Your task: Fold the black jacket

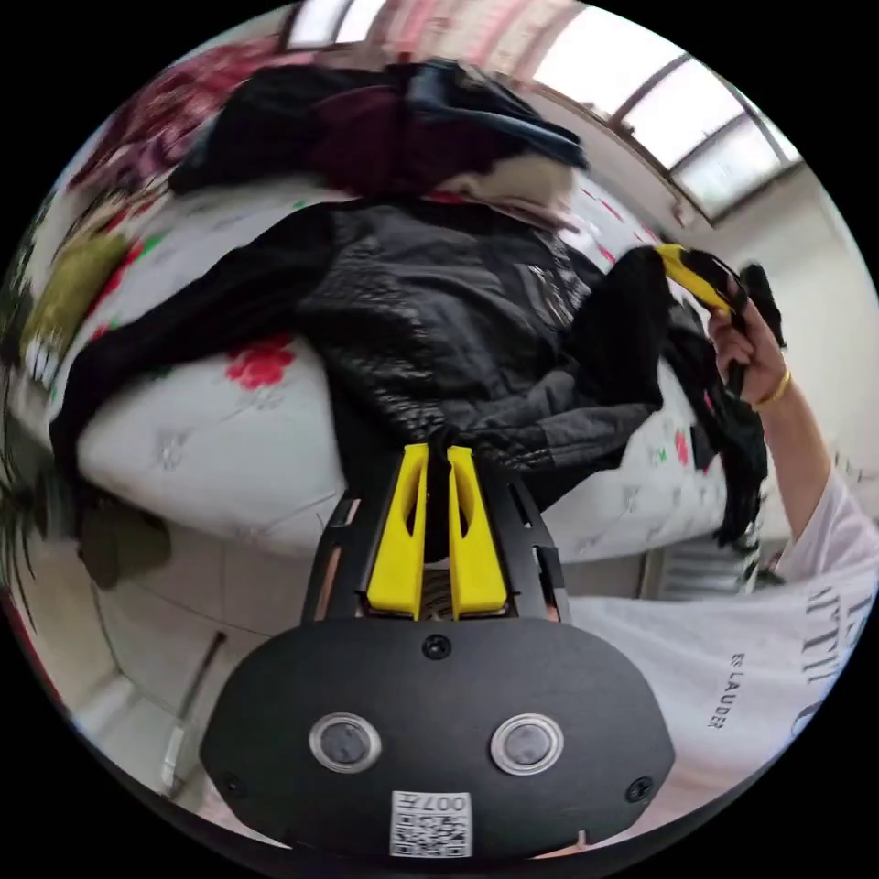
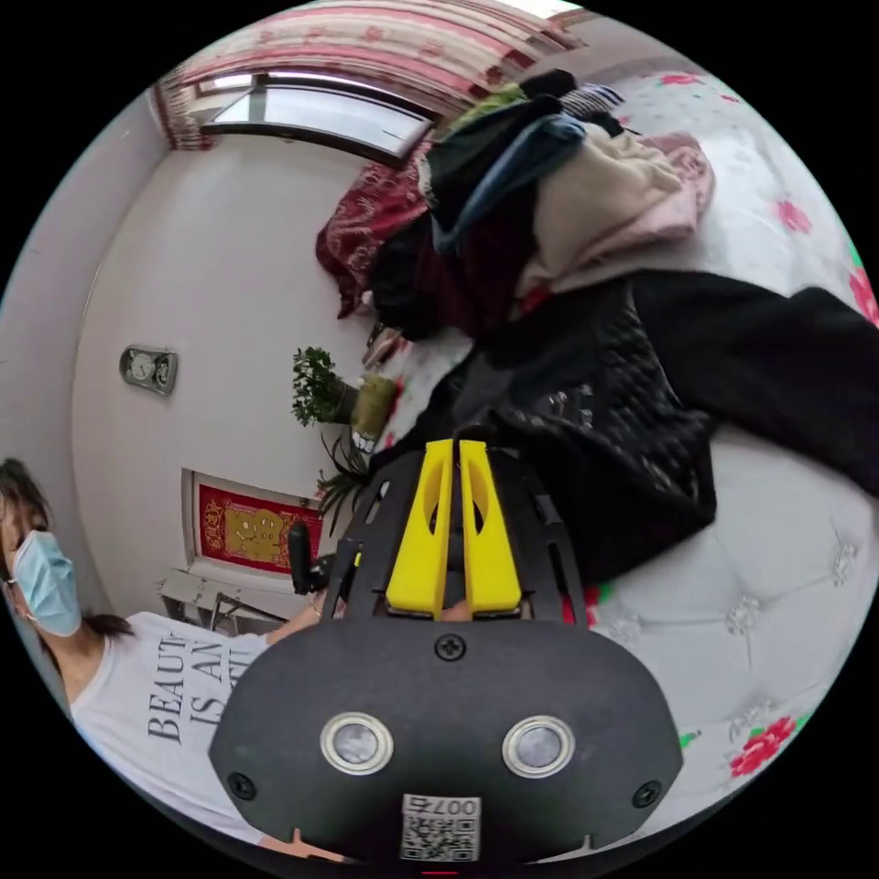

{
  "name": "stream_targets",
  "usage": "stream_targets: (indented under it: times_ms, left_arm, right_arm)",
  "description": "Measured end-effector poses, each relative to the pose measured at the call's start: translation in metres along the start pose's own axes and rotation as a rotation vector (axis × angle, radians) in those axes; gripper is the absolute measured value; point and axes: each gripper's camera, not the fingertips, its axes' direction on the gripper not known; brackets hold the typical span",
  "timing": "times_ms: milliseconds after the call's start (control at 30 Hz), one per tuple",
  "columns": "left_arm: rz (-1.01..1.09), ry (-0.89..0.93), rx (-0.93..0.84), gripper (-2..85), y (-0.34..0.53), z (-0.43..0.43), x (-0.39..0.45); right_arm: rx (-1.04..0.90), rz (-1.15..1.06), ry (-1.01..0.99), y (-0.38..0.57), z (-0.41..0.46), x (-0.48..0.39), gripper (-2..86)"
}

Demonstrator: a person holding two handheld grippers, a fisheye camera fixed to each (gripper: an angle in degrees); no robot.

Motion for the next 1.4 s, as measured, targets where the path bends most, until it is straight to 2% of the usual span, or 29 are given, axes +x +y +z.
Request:
stream_targets:
  times_ms: [133,167,300,367,567,700,867,933,1067,1167,1233,1300,1400]
  left_arm:
    - [-0.308,0.137,0.098,3.3,-0.007,-0.015,-0.069]
    - [-0.354,0.153,0.121,3.3,-0.009,-0.018,-0.080]
    - [-0.447,0.132,0.149,3.2,-0.009,-0.021,-0.100]
    - [-0.433,0.133,0.142,3.2,-0.010,-0.020,-0.101]
    - [-0.368,0.124,0.146,3.3,-0.019,-0.017,-0.082]
    - [-0.327,0.110,0.140,3.3,-0.020,-0.017,-0.073]
    - [-0.322,0.130,0.151,3.4,-0.013,-0.023,-0.063]
    - [-0.316,0.137,0.171,3.5,-0.005,-0.032,-0.058]
    - [-0.280,0.171,0.221,3.5,0.029,-0.062,-0.038]
    - [-0.218,0.178,0.241,3.5,0.081,-0.086,-0.003]
    - [-0.212,0.180,0.224,3.6,0.106,-0.088,0.014]
    - [-0.213,0.183,0.175,3.6,0.127,-0.080,0.028]
    - [-0.268,0.200,0.128,3.7,0.157,-0.069,0.042]
  right_arm:
    - [-0.039,-0.067,0.088,-0.043,0.014,-0.024,6.1]
    - [-0.071,-0.087,0.108,-0.049,0.015,-0.025,6.9]
    - [0.048,-0.114,0.268,-0.032,-0.014,-0.020,7.5]
    - [0.052,-0.082,0.298,-0.026,-0.022,-0.010,7.6]
    - [-0.098,-0.069,0.381,-0.051,0.017,-0.012,8.3]
    - [-0.166,-0.079,0.563,-0.089,0.066,-0.029,8.7]
    - [-0.302,0.027,0.682,-0.114,0.103,-0.004,3.1]
    - [-0.224,-0.006,0.699,-0.112,0.077,-0.014,1.3]
    - [0.055,-0.232,0.572,-0.062,-0.068,-0.087,0.1]
    - [0.085,-0.317,0.557,0.012,-0.175,-0.118,-0.1]
    - [0.060,-0.238,0.647,0.057,-0.222,-0.114,-0.2]
    - [0.001,-0.078,0.591,0.109,-0.264,-0.089,-0.2]
    - [0.036,0.028,0.555,0.153,-0.289,-0.064,-0.2]
